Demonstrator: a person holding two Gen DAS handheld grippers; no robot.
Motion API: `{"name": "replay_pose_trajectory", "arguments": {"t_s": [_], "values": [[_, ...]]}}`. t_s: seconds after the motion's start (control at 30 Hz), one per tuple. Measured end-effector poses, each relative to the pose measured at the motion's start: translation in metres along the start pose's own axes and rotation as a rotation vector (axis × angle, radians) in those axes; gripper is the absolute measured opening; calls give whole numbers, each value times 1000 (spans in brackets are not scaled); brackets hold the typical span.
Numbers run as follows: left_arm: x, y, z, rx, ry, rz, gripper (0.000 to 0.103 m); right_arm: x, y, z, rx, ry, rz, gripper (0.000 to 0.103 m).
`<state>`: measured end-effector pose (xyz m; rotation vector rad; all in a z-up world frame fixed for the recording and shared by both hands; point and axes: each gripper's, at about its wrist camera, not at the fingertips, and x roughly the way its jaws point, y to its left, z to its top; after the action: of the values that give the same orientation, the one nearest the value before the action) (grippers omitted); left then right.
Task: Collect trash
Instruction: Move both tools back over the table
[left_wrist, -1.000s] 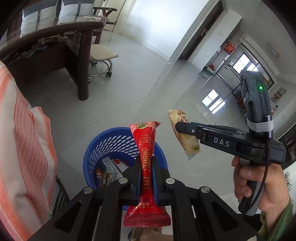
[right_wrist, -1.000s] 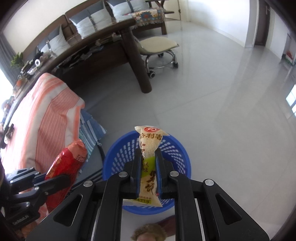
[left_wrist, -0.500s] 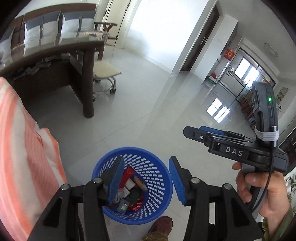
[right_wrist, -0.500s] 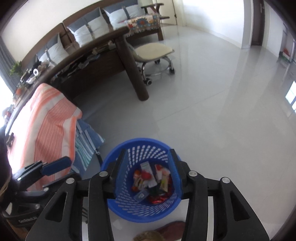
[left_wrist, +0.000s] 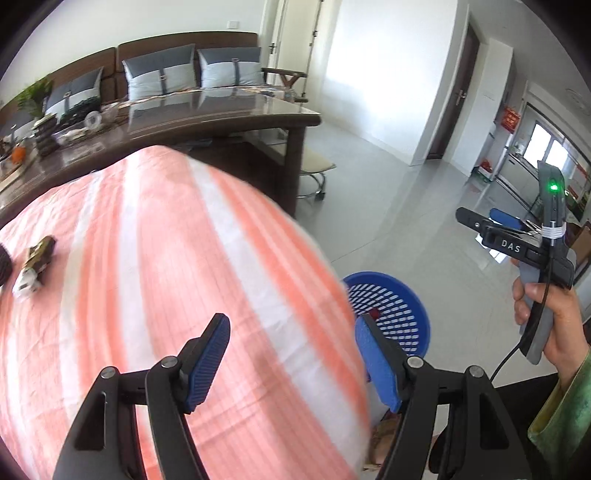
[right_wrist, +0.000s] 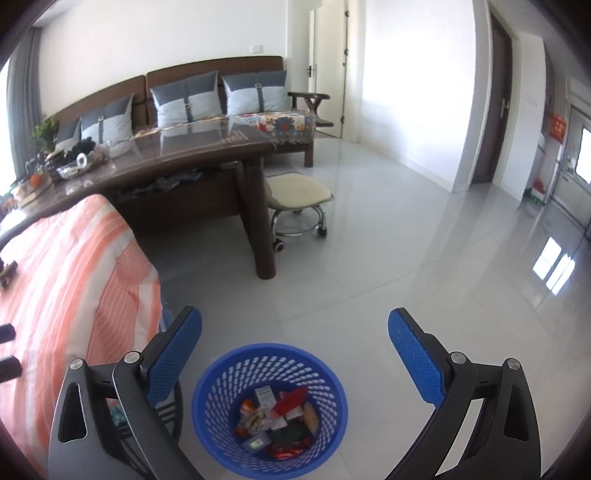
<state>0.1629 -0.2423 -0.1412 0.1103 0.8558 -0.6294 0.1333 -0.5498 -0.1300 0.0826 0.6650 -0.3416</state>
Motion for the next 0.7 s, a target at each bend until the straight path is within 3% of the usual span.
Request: {"name": "replay_pose_trajectory", "arguments": {"t_s": [0.2, 0.5, 0.7], "values": [[-42, 91, -37, -89, -10, 149, 72, -18, 87, -15, -123, -33, 97, 101], [-72, 178, -71, -173, -8, 288, 72, -47, 271, -44, -313, 90, 421, 101], [-78, 224, -93, -270, 7, 311, 72, -23, 364, -66, -462, 184, 463, 101]]}}
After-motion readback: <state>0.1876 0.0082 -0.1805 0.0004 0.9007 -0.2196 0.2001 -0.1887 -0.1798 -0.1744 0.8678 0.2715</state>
